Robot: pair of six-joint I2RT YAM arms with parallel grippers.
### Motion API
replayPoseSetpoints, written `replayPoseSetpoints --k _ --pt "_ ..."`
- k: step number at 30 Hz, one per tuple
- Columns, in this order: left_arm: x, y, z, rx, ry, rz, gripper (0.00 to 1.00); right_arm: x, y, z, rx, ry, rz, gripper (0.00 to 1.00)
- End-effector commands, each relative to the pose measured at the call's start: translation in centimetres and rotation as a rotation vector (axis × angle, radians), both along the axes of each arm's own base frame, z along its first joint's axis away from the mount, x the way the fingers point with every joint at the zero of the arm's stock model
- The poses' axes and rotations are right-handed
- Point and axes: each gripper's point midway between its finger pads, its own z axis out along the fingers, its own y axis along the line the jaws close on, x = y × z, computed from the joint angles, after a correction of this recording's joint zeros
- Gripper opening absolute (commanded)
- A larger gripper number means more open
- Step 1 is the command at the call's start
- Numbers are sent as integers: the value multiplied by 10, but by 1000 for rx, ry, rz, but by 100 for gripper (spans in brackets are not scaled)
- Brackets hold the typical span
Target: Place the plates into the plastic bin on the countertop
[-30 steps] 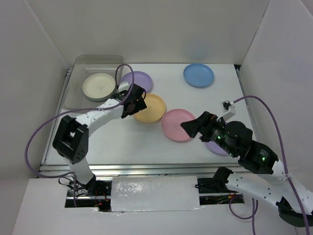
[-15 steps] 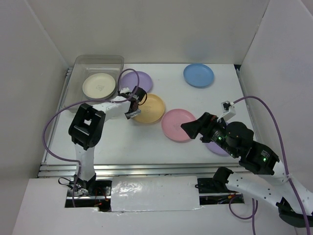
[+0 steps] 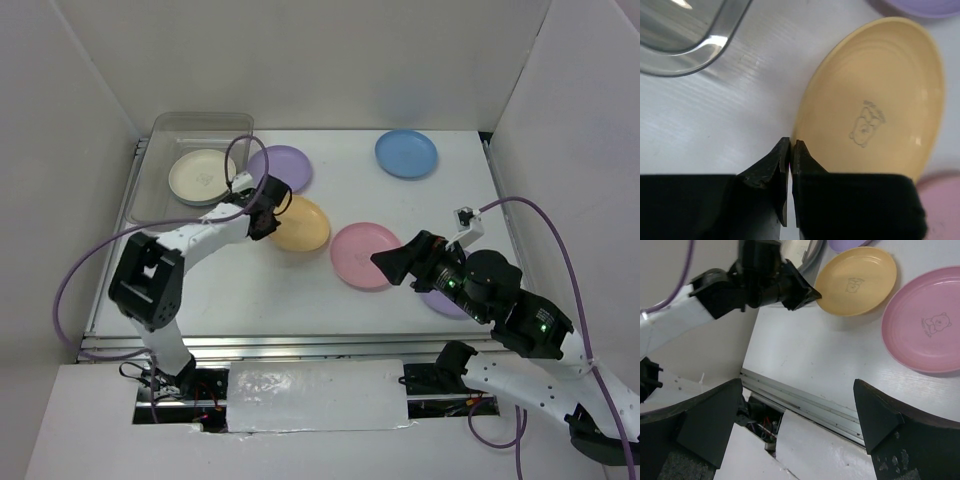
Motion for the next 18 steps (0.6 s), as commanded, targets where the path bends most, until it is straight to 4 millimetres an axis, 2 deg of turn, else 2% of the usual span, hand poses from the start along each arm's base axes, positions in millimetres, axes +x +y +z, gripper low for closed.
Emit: replayPoseSetpoints --k 1,3,4,7,8,9,10,11,12,13,14,15,16,17,18 --pt "1 -1 114 -1 -229 -42 0 0 -3 8 14 -22 -6 100" --pt "1 1 149 -14 -290 -76 0 0 -2 9 14 -22 0 100" --pt "1 1 179 -50 -353 -92 0 0 -1 10 18 -23 3 100" --pt "8 27 216 -56 -416 -66 0 -1 1 10 25 -21 9 100" --pt "15 50 222 -33 -422 -16 0 -1 1 11 25 -24 13 100" --pt "17 64 223 -17 -409 11 0 -1 2 11 27 -24 14 100" --pt "29 76 227 -12 -409 32 0 -2 2 11 28 -25 20 100" --pt "39 105 226 11 -399 80 0 -2 3 11 27 -25 25 100" --pt "46 115 225 2 -388 87 0 -3 3 11 27 -27 30 100" --pt "64 124 218 -6 -381 91 0 -4 5 9 23 -25 43 100" --pt "75 151 214 0 -373 116 0 -5 6 11 27 -36 54 100" --pt "87 153 215 -33 -382 95 0 -6 7 8 25 -34 62 100" --pt "101 172 198 -18 -355 116 0 -8 8 10 31 -42 75 100" --pt "109 180 192 -12 -349 120 0 -8 8 9 29 -45 77 100" --pt "119 176 197 -25 -366 92 0 -9 8 9 29 -45 77 100"
